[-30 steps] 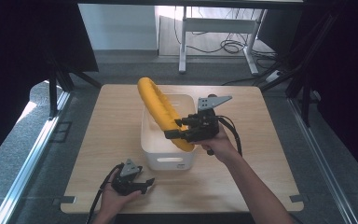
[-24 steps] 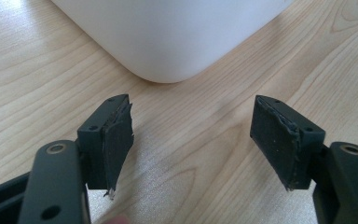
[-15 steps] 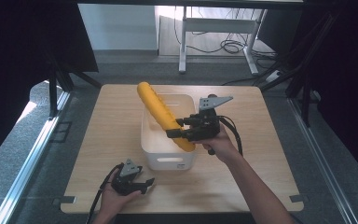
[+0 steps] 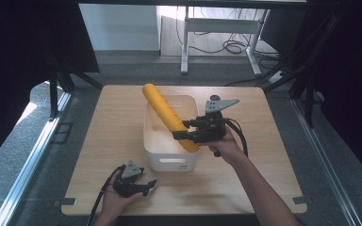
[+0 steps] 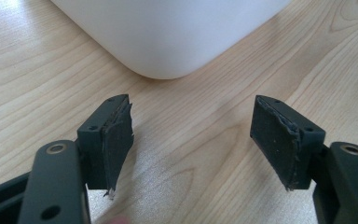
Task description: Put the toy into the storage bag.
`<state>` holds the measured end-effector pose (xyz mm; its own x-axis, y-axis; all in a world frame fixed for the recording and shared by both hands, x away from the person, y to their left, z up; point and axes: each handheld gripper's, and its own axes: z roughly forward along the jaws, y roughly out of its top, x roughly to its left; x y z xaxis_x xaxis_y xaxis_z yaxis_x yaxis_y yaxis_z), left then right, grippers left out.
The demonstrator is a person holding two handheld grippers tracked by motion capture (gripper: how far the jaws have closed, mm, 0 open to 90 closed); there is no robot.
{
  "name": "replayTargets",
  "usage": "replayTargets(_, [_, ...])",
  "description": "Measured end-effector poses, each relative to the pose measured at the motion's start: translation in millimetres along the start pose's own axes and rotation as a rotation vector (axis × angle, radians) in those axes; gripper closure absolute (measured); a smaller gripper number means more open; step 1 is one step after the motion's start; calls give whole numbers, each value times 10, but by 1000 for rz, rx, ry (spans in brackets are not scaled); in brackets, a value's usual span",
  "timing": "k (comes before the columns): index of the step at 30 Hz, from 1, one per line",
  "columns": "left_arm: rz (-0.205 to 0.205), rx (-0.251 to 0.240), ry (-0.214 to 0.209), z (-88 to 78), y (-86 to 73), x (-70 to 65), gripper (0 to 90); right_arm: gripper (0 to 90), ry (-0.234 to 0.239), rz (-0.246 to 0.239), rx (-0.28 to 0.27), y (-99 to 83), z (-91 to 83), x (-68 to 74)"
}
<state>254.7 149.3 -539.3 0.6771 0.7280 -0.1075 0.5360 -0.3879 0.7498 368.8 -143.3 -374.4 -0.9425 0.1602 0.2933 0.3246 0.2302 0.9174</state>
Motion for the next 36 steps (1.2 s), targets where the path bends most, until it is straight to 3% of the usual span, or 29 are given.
replayTargets(10, [3,3,0,2,1,0,297,484,-51,-49,23,-5,-42,38])
replayTargets(19, [2,2,-1,2,2,-1,296,384,-119,-86,-16,15,-115,109])
replayTargets(30, [0,1,-4,10,1,-11,296,365,-170,-102,-57,-69,-354,176])
replayTargets(36, [1,5,-3,11,2,-9,296,377,-205,-84,-89,-238,-557,146])
